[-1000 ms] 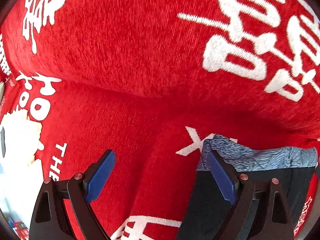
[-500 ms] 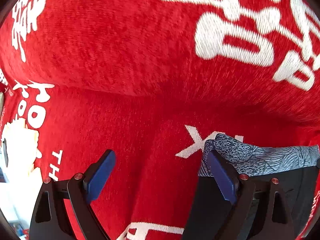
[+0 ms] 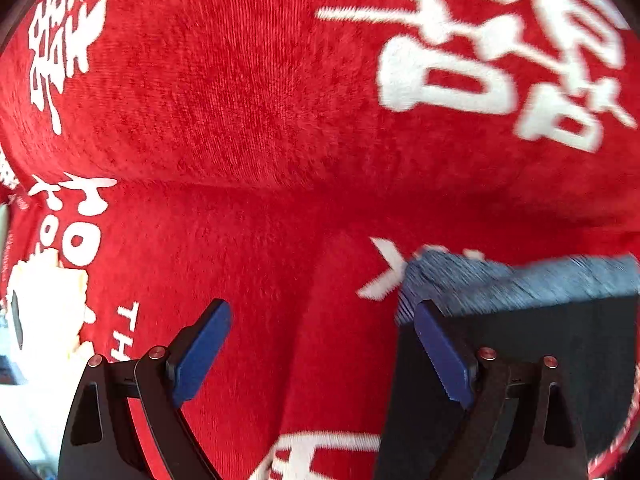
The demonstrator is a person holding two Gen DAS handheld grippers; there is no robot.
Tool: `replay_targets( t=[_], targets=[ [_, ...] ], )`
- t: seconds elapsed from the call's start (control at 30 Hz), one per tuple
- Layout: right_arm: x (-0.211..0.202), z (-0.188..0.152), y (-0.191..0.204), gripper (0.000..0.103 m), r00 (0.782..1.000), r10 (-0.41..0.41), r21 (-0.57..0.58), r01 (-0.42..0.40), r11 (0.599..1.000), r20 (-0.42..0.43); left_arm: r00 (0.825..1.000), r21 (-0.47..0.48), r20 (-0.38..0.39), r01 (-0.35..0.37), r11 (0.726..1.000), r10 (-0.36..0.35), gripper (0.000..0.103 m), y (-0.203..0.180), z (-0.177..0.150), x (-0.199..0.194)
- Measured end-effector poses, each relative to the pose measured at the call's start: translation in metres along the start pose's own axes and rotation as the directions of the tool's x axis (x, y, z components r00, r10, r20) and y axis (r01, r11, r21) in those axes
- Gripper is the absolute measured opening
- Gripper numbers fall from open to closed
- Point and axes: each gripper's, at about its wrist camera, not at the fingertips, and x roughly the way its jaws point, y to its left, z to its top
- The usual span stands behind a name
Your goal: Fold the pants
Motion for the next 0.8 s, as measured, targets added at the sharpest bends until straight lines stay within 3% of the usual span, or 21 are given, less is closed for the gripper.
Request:
replay_targets(
  t=[0.23,0.3,0.37,0.6,0.63,0.8],
  targets=[
    [-0.023,-0.05,0.021,0.027,0.999,-0.033,-0.037,0.035,0.999,0.041,0.983,0.046,-0.046,0.181,0.982,-0.179,0.093,-0.018,-0.039,-0.03],
    [-0.025,-0.06,0.026,0.034,0.998,-0.038,-0.049,0.041,0.998,0.057,0.976,0.061,-0.072,0.208,0.976,-0.203,0.093,-0.028,-0.049,-0.029],
    [-0.024,-0.068,0.036,0.05,0.997,-0.05,-0.071,0.054,0.996,0.055,0.976,0.085,-0.097,0.204,0.975,-0.196,0.093,-0.045,-0.061,-0.026],
    [-0.003,-0.078,0.025,0.055,0.998,-0.068,-0.051,0.067,0.996,-0.017,0.971,0.084,-0.099,0.225,0.971,-0.216,0.097,-0.057,-0.075,-0.018],
    [0.0,-0.079,0.022,0.057,0.998,-0.065,-0.04,0.064,0.997,-0.02,0.972,0.081,-0.104,0.221,0.972,-0.213,0.102,-0.057,-0.075,-0.017],
    [0.002,-0.083,0.021,0.061,0.997,-0.074,-0.036,0.074,0.997,-0.01,0.966,0.06,-0.107,0.241,0.969,-0.234,0.102,-0.055,-0.078,-0.012]
  ],
)
